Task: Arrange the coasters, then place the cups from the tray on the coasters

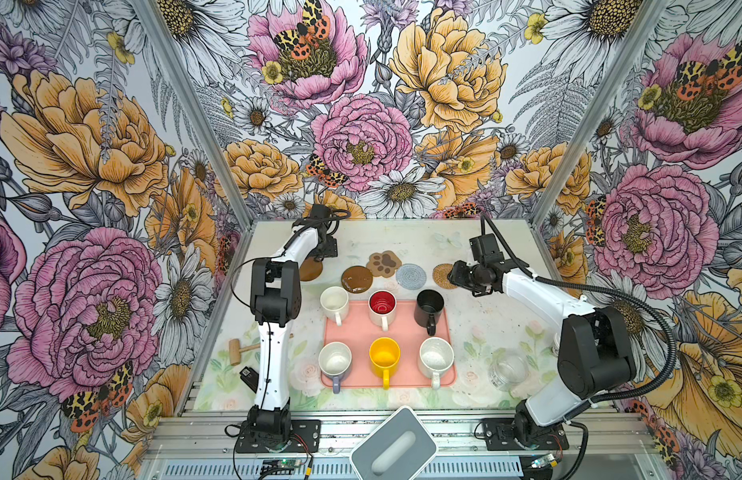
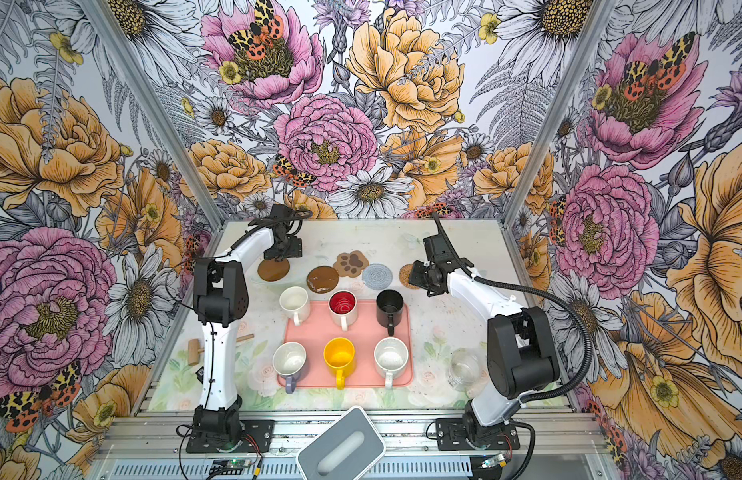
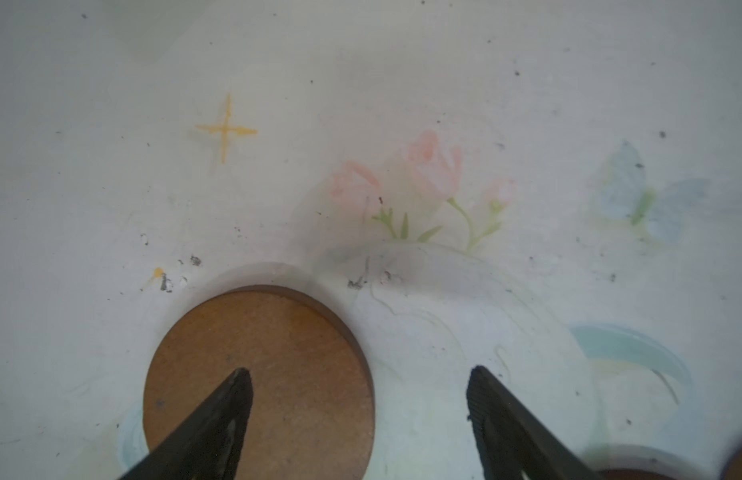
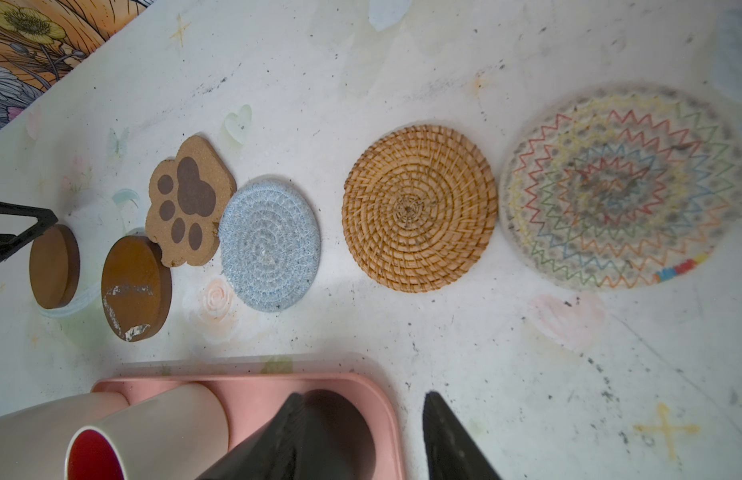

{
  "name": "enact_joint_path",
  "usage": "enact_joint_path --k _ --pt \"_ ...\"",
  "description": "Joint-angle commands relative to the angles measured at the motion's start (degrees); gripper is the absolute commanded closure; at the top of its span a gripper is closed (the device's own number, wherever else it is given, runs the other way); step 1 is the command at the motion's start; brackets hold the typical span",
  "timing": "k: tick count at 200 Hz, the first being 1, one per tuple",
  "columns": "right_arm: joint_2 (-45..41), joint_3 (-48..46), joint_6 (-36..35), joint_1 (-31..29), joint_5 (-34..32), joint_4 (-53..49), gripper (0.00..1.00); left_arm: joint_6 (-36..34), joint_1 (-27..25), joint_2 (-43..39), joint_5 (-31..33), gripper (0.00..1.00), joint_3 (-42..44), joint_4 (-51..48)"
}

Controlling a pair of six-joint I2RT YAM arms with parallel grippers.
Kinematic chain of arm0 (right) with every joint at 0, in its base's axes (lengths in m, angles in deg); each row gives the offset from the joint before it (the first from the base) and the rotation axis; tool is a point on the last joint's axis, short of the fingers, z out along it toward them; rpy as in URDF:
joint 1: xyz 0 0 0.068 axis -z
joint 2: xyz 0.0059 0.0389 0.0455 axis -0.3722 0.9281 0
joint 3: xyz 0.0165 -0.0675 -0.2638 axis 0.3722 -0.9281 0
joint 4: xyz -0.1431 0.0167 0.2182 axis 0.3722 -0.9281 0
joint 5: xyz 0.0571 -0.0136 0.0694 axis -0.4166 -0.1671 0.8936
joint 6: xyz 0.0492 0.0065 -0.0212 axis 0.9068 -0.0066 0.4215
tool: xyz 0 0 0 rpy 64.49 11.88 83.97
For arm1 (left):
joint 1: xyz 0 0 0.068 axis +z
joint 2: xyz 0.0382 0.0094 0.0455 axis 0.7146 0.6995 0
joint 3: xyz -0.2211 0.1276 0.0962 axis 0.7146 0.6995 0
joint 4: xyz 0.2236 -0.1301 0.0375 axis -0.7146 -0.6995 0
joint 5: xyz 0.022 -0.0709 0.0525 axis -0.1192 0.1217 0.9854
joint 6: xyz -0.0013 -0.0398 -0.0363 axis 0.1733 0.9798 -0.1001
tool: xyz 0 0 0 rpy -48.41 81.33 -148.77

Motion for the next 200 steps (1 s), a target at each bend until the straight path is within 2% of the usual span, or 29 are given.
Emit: enact_joint_path --k 1,43,84,129,200 --pt "-0.9 2.3 0.4 -0.9 1.2 1.2 0.51 -1.7 -2.8 -4.6 -3.0 0.17 0.0 -0.2" --pt "1.5 5.2 0.2 -2.9 2.4 1.5 0.54 -4.9 -7.9 -6.1 -6.3 0.18 1.1 -1.4" --pt "3.6 6.0 0.2 -4.3 2.8 1.7 0.54 -8.1 -12.9 -4.2 -1.8 0.16 0.2 -5.6" --pt "3.8 5.7 0.0 -4.6 3.0 2.1 0.54 -7.6 -14.1 -3.6 -5.5 0.15 2.3 -5.9" --pt "4.5 5.2 0.1 -4.7 3.3 2.6 0.54 -7.8 -16.7 -2.5 -4.9 0.15 5.1 -6.1"
